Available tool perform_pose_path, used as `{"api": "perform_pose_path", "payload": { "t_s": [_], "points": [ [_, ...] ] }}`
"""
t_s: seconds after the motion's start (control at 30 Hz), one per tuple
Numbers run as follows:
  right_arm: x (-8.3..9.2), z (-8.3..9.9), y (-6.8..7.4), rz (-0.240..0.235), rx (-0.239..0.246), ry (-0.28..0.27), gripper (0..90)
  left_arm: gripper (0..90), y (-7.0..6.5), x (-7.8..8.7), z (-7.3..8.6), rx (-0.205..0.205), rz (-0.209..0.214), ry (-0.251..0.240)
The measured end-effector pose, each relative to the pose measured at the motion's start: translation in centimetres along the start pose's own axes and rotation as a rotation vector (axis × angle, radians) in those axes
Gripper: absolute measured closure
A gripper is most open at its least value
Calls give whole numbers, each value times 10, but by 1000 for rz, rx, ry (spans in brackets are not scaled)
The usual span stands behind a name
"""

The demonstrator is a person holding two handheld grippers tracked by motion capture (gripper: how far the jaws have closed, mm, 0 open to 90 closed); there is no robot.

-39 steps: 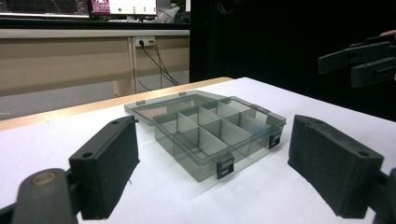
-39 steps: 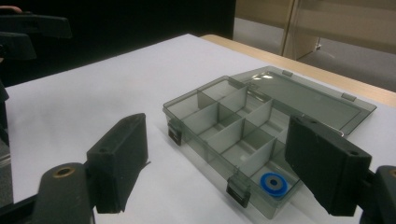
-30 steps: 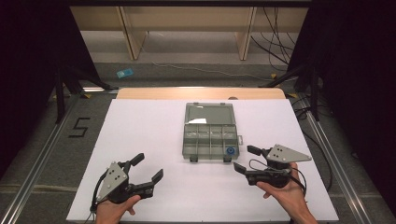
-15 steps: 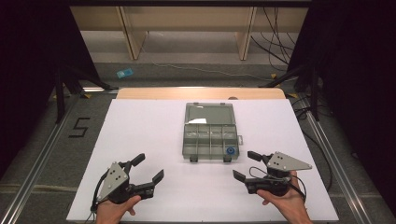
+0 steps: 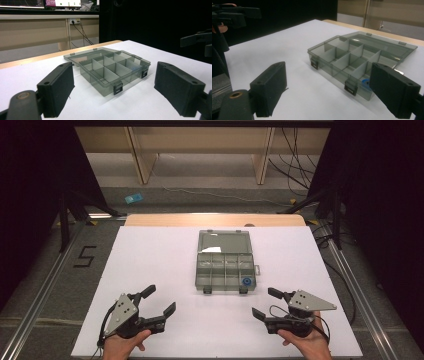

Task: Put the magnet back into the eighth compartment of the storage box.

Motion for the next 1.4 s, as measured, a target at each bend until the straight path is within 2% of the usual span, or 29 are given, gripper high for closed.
{"api": "perform_pose_path", "payload": {
  "t_s": [0.1,0.13,0.2,0.27,0.4,0.47,0.5,0.53,0.57,0.6,0.63,0.67,0.73,0.77,0.8,0.87,0.93,1.07,1.23,1.4],
  "points": [
    [1,1,-1,6,-8,-7,159,156,-1,0,0,3,4,2],
    [5,3,-2,6,7,14,159,156,-1,0,0,3,5,2],
    [6,4,-1,6,-4,19,159,156,-2,0,1,3,7,4],
    [6,5,-1,14,-1,-2,159,156,-2,0,1,2,7,4],
    [8,6,-1,29,9,4,159,156,-2,0,1,3,8,3],
    [9,6,1,25,1,1,159,156,-2,0,1,3,8,3],
    [8,5,1,18,11,-11,159,156,-2,0,1,4,8,3],
    [10,7,1,31,16,10,159,156,-2,0,1,4,8,3],
    [10,7,2,27,4,-4,159,156,-2,0,1,3,9,3],
    [9,6,2,21,12,-12,159,156,-2,0,1,3,9,4],
    [12,7,2,33,17,10,158,156,-2,0,1,2,10,4],
    [12,7,3,35,-1,2,158,156,-2,0,1,1,11,4],
    [12,7,2,40,12,-5,158,156,-2,0,1,0,11,4],
    [13,7,3,26,13,0,158,156,-2,0,1,1,11,4],
    [13,7,2,48,12,-5,158,156,-2,0,1,1,11,4],
    [14,7,3,44,5,-3,157,156,-2,0,1,1,12,4],
    [13,7,2,39,26,-1,158,156,-2,-1,1,-1,11,5],
    [15,8,3,37,7,8,158,156,-2,-1,1,1,11,4],
    [13,7,2,44,26,-1,157,156,-2,-1,1,-1,11,4],
    [13,7,2,41,24,2,158,156,-2,-1,1,0,11,4]
  ]
}}
Point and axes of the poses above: each handheld gripper's, and its own axes: x roughly backward along the jaws, z roughly out of its underside, y roughly to its left, the point moved 8 cm from there along -x, roughly forward along the jaws, and after that the axes turned 2 degrees about -y, right-handed, at the moved point
